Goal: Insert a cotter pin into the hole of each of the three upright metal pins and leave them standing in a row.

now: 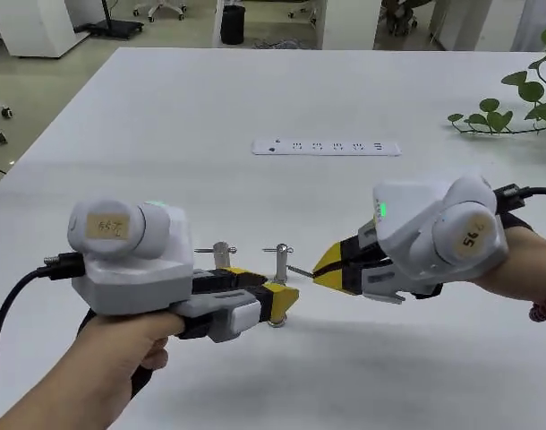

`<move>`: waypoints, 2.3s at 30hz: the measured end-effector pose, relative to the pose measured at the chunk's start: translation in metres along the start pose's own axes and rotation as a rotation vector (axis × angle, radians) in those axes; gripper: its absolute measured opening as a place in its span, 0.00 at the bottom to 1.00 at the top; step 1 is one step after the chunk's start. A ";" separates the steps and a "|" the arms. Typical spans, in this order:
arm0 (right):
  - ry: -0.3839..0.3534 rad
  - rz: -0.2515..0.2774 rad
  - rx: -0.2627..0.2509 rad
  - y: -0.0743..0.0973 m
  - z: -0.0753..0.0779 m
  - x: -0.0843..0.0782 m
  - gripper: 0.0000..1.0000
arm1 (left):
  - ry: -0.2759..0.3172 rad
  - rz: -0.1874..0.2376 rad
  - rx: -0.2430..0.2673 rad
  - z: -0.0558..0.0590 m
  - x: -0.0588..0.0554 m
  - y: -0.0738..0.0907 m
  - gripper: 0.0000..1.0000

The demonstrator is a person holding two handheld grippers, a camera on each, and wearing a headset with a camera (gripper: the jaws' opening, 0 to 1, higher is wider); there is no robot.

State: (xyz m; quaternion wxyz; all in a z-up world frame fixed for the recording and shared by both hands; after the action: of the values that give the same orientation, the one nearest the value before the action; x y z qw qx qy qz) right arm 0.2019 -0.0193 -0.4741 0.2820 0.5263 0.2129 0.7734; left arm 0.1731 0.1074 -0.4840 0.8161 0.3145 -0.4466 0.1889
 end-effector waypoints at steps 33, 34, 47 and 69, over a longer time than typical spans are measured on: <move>0.105 0.009 0.046 -0.004 -0.013 0.013 0.00 | 0.150 0.023 -0.037 0.008 -0.003 -0.005 0.01; 0.110 0.007 0.048 -0.005 -0.013 0.013 0.00 | 0.148 0.021 -0.038 0.008 -0.004 -0.005 0.01; 0.107 0.007 0.052 -0.004 -0.014 0.012 0.00 | 0.169 0.023 -0.050 0.010 -0.004 -0.007 0.00; -0.368 0.112 0.059 -0.001 -0.013 -0.001 0.03 | -0.001 0.069 -0.077 0.004 -0.006 0.002 0.00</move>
State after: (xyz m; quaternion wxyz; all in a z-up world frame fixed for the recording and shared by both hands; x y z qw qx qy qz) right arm 0.1907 -0.0194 -0.4801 0.2572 0.6780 0.1506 0.6719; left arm 0.1659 0.1062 -0.4867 0.8204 0.2676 -0.4643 0.1994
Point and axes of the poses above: the centre of the closed fingertips' face, and the gripper's own axes: y roughly backward along the fingers, z roughly to its right, x roughly out of its top, the point moved 7 cm from there along y, roughly backward along the fingers, and after that the axes turned 6 degrees about z, right-handed, at the moved point
